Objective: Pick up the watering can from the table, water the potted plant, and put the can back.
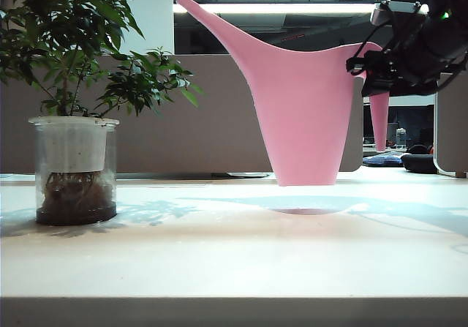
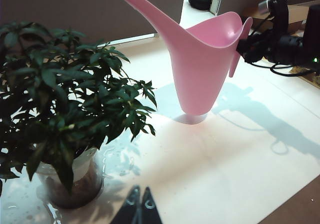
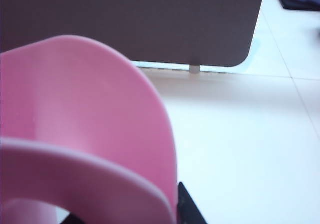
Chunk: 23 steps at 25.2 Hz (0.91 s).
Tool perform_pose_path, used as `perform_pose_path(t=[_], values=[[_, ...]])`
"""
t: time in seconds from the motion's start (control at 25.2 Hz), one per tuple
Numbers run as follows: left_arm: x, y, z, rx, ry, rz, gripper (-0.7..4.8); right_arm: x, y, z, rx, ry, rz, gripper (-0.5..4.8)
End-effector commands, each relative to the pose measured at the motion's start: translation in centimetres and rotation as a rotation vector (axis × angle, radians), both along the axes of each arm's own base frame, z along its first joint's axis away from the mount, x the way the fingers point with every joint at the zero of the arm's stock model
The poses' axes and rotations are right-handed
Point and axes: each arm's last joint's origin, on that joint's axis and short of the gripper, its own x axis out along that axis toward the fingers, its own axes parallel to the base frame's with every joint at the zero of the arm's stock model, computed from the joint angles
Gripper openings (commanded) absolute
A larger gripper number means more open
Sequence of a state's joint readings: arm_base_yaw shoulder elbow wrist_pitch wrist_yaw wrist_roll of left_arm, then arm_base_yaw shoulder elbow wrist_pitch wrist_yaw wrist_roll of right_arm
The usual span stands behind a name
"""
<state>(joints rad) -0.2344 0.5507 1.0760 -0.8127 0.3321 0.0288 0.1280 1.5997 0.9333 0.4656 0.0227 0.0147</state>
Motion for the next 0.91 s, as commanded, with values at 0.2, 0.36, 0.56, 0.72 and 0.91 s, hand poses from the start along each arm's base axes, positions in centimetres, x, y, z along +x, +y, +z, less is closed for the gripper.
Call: perform_pose_path(t=[0.2, 0.36, 0.56, 0.72, 0.91], values=[[-0.1, 0.0, 0.1, 0.017, -0.017, -0.01, -0.05, -0.6, -0.1, -0.3, 0.036, -0.11, -0.004, 1.71], [-0.1, 0.0, 0.1, 0.017, -0.016, -0.01, -0.05, 0.1, 0.1, -2.0, 0.044, -0.056, -0.005, 1.71], [-0.2, 0.0, 0.1, 0.018, -0.009, -0.01, -0.04, 0.3, 0.1, -2.9, 0.043, -0.024, -0.007, 2.12], [-0.2, 0.0, -0.1, 0.022, 0.008, -0.011, -0.05, 0.3, 0.1, -3.0, 0.039, -0.016, -0.007, 3.19], [-0.2, 0.0, -0.1, 0.021, 0.004, -0.01, -0.05, 0.2, 0.0, -3.6, 0.029, 0.052, -0.009, 3.25]])
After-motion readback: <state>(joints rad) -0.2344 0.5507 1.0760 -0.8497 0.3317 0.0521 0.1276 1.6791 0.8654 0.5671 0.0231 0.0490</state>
